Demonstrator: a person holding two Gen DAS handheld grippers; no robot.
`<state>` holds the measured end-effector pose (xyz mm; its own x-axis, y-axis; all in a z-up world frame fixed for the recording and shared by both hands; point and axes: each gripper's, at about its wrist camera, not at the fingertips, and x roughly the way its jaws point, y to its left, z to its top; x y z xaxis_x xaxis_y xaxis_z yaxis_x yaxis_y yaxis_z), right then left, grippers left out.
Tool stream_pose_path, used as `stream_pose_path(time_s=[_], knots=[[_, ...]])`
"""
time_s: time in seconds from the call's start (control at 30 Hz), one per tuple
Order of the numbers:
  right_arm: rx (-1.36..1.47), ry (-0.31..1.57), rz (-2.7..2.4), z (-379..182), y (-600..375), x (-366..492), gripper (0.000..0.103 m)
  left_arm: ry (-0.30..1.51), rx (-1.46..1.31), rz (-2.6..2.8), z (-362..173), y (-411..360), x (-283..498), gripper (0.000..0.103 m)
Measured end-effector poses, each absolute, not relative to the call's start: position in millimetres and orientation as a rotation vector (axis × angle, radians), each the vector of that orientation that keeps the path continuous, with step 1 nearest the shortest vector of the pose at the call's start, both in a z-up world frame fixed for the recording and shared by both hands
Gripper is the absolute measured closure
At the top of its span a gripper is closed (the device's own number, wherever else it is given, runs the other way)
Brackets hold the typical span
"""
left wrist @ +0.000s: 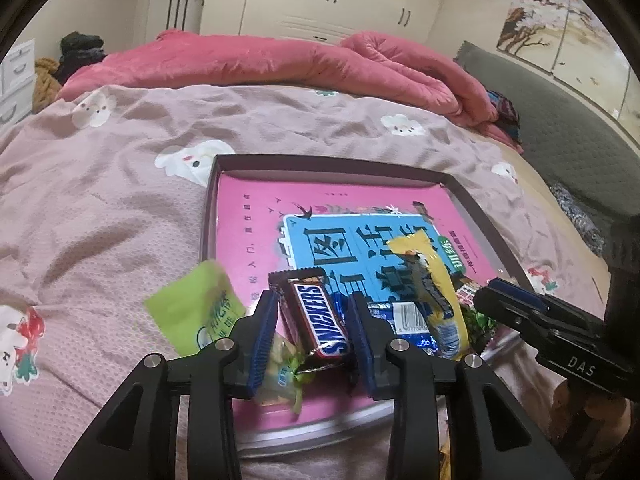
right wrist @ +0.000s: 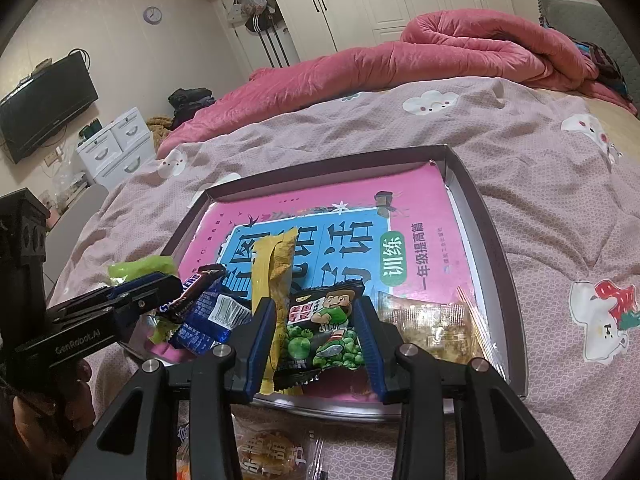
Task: Organize snacks
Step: 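Lower the Snickers bar into the tray with the left tool while the right tool lowers the pea bag, then open both tools and release the Snickers bar and pea bag in the tray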
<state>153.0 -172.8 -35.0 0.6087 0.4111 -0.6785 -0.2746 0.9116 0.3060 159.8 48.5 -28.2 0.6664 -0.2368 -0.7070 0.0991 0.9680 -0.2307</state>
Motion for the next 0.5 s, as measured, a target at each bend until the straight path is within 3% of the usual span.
stream_pose_path(time_s=[0.5], knots=[[0.179, 0.806, 0.396, -27, -174, 150, 0.056, 0.806, -0.210, -0.201, -18, 52, 157, 0.042]])
